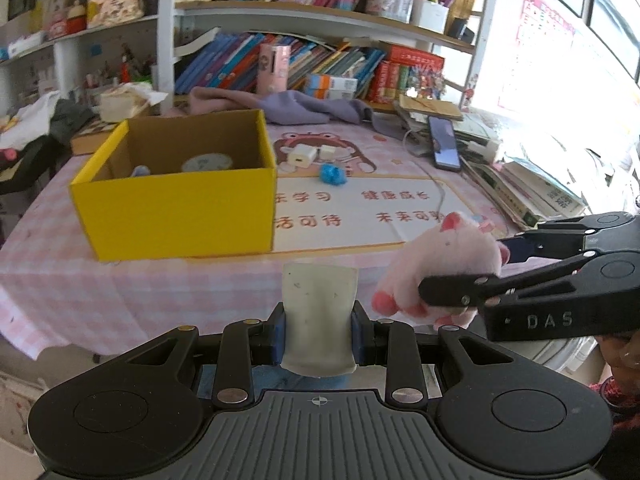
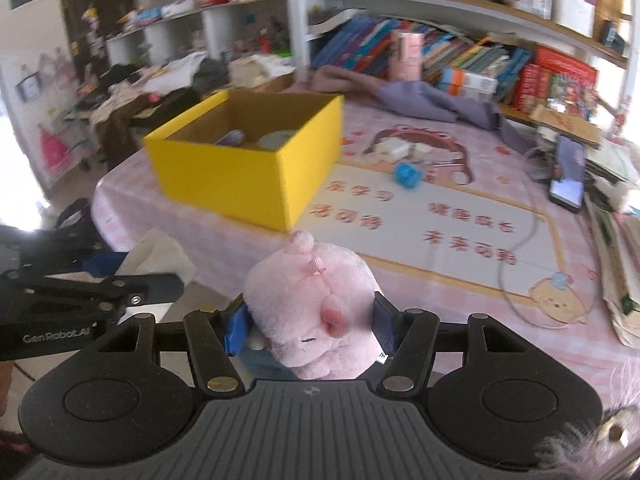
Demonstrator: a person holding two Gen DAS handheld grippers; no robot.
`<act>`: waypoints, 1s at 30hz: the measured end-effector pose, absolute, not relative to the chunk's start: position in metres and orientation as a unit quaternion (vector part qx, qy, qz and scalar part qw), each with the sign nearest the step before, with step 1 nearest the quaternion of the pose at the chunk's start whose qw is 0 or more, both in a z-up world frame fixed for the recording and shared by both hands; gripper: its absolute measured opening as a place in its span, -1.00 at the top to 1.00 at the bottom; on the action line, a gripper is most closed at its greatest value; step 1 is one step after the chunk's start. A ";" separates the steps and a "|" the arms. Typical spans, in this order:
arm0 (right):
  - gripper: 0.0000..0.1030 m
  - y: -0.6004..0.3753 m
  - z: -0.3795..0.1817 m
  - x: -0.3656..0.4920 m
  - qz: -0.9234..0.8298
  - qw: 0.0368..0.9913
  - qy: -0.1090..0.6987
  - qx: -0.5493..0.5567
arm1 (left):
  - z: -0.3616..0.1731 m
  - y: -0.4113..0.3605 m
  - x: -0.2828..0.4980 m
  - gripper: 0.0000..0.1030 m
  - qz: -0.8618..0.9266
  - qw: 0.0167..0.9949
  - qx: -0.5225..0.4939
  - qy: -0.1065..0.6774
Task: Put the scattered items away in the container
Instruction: 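Lift and carry the soap bar and pink pig toward the yellow box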
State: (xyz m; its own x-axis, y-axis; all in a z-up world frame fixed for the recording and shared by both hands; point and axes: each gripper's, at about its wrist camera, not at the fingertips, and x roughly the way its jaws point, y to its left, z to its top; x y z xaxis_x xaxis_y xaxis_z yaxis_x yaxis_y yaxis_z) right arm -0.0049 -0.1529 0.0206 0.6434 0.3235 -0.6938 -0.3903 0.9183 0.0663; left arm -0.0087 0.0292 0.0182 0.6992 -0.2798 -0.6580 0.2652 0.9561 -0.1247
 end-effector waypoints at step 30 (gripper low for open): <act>-0.13 -0.051 0.040 0.028 0.333 0.883 0.320 -0.087 | 0.041 0.117 -0.007 0.45 -0.040 0.945 -0.031 0.323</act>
State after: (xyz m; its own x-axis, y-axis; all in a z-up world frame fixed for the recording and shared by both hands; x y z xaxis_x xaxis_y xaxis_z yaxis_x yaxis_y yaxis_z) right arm 0.0278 -0.0507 0.0400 0.5738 0.5314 -0.6231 -0.6427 0.7638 0.0595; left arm -0.0067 0.1172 0.0405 0.7875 -0.0962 -0.6088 0.0557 0.9948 -0.0852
